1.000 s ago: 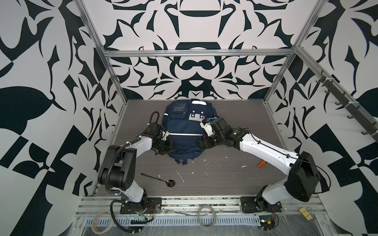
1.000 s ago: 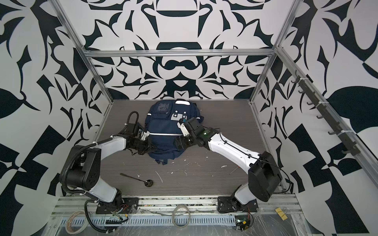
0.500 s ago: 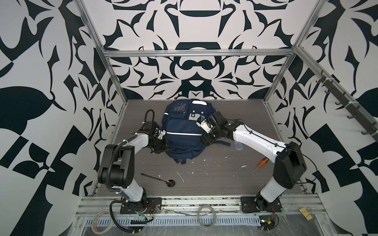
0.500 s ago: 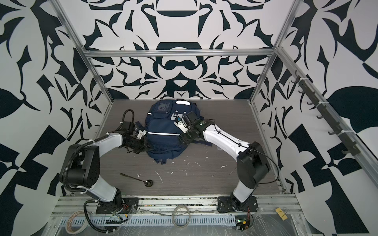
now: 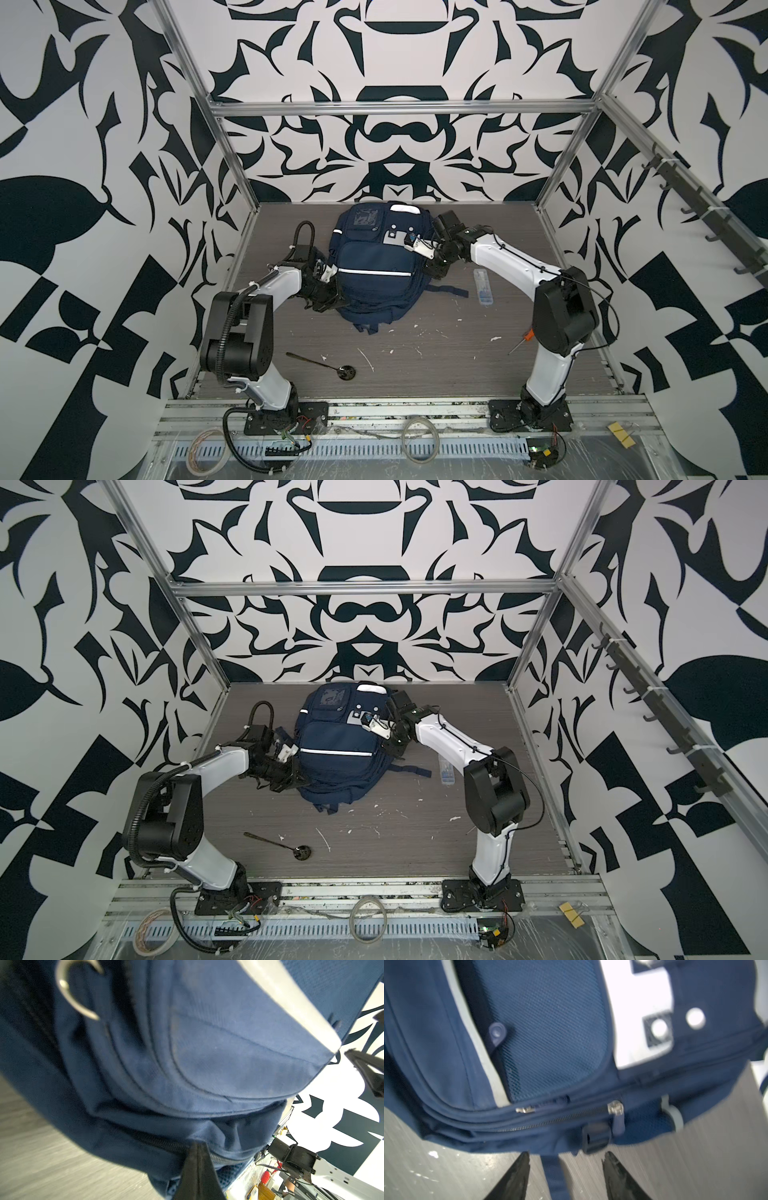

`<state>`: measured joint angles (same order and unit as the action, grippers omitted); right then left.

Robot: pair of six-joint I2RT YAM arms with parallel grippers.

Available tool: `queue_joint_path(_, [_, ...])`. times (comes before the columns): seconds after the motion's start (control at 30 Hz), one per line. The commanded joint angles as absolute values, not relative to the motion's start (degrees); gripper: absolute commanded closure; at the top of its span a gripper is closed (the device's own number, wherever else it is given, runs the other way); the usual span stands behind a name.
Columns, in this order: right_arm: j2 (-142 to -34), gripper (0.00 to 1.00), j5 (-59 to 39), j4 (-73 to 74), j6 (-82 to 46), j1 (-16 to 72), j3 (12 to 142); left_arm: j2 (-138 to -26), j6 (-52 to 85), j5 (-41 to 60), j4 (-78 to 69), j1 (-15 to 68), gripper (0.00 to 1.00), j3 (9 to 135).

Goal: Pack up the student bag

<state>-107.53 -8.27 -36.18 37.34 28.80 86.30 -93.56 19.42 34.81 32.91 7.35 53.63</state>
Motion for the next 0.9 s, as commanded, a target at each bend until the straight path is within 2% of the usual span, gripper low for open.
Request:
queue_joint_path(0.0, [-109.00, 0.45, -10.66, -39.44, 43.32, 29.78, 88.51, -94.70, 18.97, 35.32, 36.44, 7.10, 1.00, 54.43])
queue_joint_path(0.5, [-114.57, 0.45, -13.14, -39.39, 45.82, 31.58, 93.51, -94.66, 22.05, 36.47, 33.42, 7.08, 1.00, 51.94])
queue_joint_path(0.7, [-117.15, 0.60, -14.43, -39.30, 44.79, 31.64, 94.39, -94.66, 22.10, 36.56, 33.64, 7.11, 1.00, 52.29])
queue_joint_path(0.87, [-116.81, 0.68, -13.95, -39.37, 44.27, 31.00, 93.89, -94.75, 22.40, 36.64, 33.15, 7.08, 1.00, 52.12])
